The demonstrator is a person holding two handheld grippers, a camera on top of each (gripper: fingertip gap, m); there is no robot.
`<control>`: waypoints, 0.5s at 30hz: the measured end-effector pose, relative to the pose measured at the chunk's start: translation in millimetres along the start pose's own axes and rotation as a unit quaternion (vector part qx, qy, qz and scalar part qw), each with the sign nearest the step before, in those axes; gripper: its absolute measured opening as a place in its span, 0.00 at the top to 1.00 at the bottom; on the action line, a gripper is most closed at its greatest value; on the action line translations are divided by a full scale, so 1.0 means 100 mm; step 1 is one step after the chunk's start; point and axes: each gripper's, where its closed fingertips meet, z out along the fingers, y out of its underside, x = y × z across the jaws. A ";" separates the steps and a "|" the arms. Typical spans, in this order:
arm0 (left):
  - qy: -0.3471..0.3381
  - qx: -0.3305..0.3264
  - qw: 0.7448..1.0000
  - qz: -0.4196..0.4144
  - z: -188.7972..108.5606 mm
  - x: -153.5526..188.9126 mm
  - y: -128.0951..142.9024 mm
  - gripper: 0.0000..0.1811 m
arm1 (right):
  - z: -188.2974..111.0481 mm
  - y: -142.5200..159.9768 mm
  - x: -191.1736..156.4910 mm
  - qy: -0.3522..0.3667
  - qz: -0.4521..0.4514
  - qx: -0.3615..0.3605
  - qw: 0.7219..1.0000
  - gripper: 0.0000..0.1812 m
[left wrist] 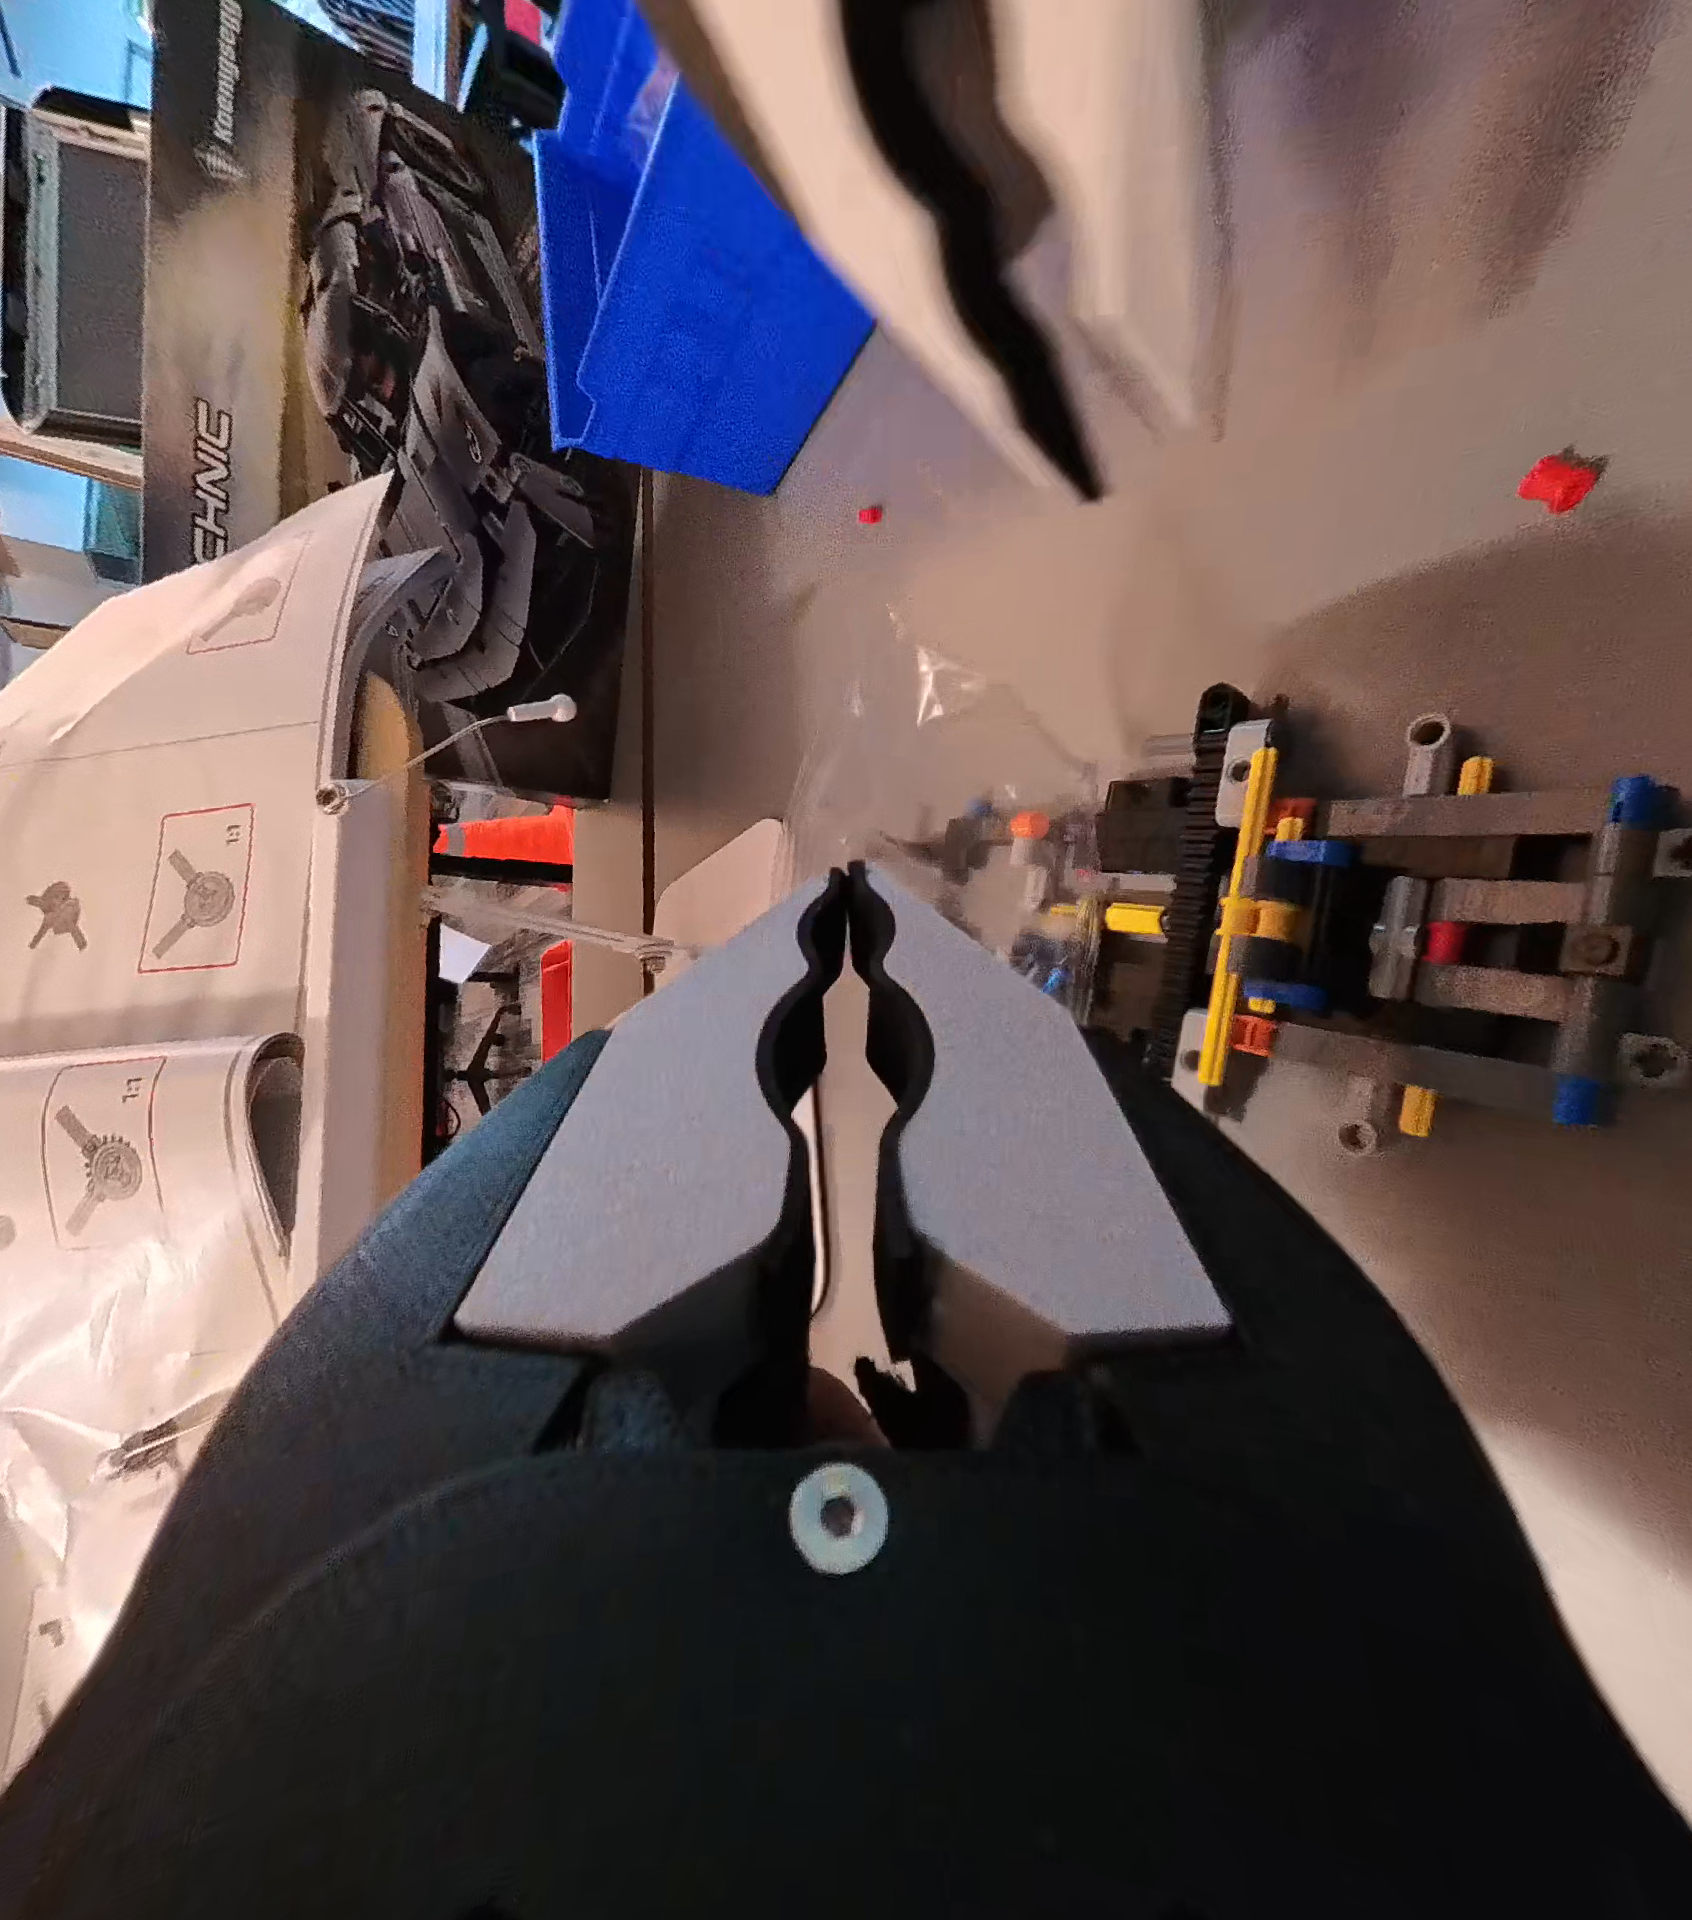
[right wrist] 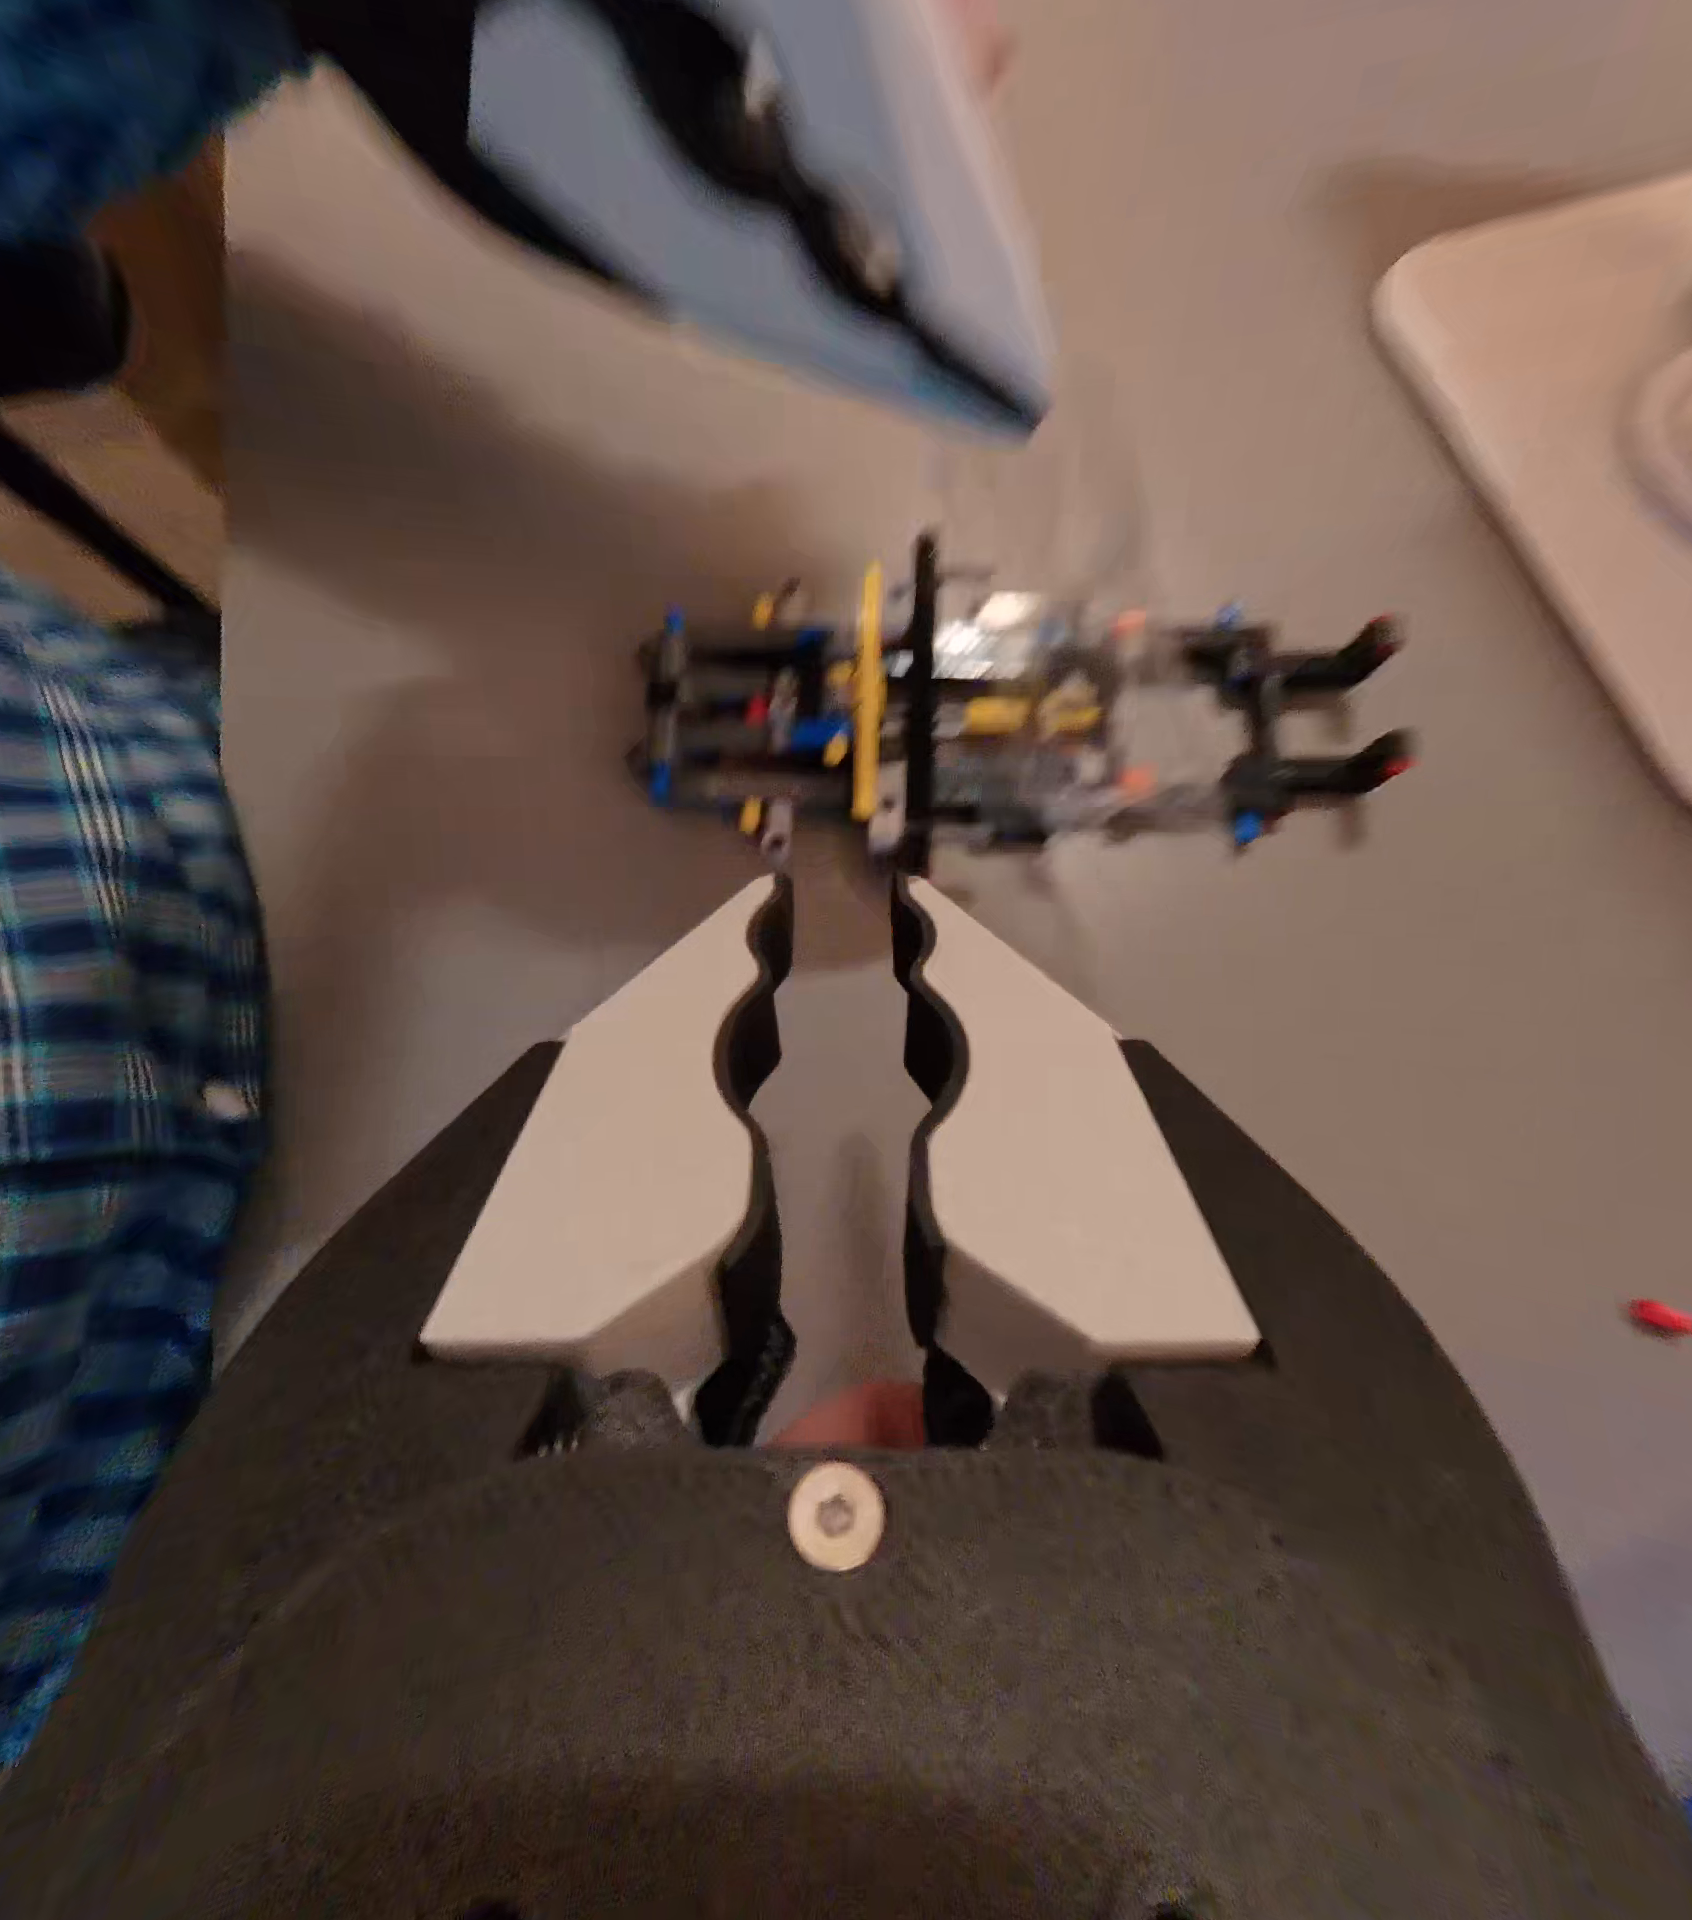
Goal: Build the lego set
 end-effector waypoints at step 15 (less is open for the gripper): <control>0.002 -0.010 1.000 0.001 -0.04 0.02 -0.04 1.00 | 0.41 0.52 -0.31 -0.047 -0.071 -0.038 0.996 0.98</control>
